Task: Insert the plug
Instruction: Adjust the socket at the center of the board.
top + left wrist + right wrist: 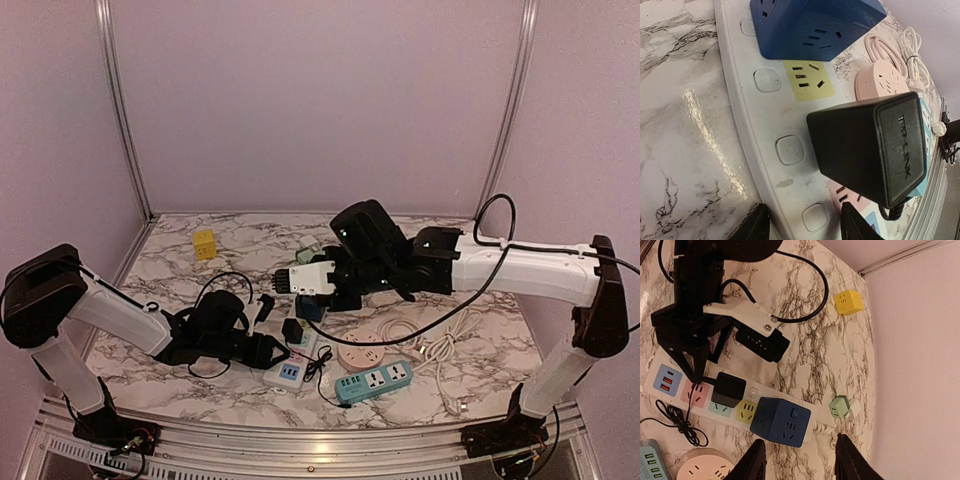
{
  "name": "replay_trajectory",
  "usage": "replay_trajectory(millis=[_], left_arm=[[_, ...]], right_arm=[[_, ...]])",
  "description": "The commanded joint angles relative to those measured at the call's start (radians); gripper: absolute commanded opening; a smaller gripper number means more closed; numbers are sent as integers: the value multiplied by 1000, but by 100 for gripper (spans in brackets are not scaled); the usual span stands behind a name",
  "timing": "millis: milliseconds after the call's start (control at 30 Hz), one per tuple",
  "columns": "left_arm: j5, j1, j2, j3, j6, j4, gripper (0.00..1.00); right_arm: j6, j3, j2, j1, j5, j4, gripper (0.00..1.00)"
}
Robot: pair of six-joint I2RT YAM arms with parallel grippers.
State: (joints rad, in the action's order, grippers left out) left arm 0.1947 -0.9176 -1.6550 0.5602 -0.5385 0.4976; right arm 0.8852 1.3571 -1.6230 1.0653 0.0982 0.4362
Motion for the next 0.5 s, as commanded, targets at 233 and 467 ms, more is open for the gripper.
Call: replay_trajectory(millis=[233,467], left_arm=[[-1,-10,23,29,38,-102,49],[-8,-10,35,41,42,-110,51]], right_arm=[[-560,-100,100,-6,181,-325,65],[-847,-62,38,-6,254,-330,57]])
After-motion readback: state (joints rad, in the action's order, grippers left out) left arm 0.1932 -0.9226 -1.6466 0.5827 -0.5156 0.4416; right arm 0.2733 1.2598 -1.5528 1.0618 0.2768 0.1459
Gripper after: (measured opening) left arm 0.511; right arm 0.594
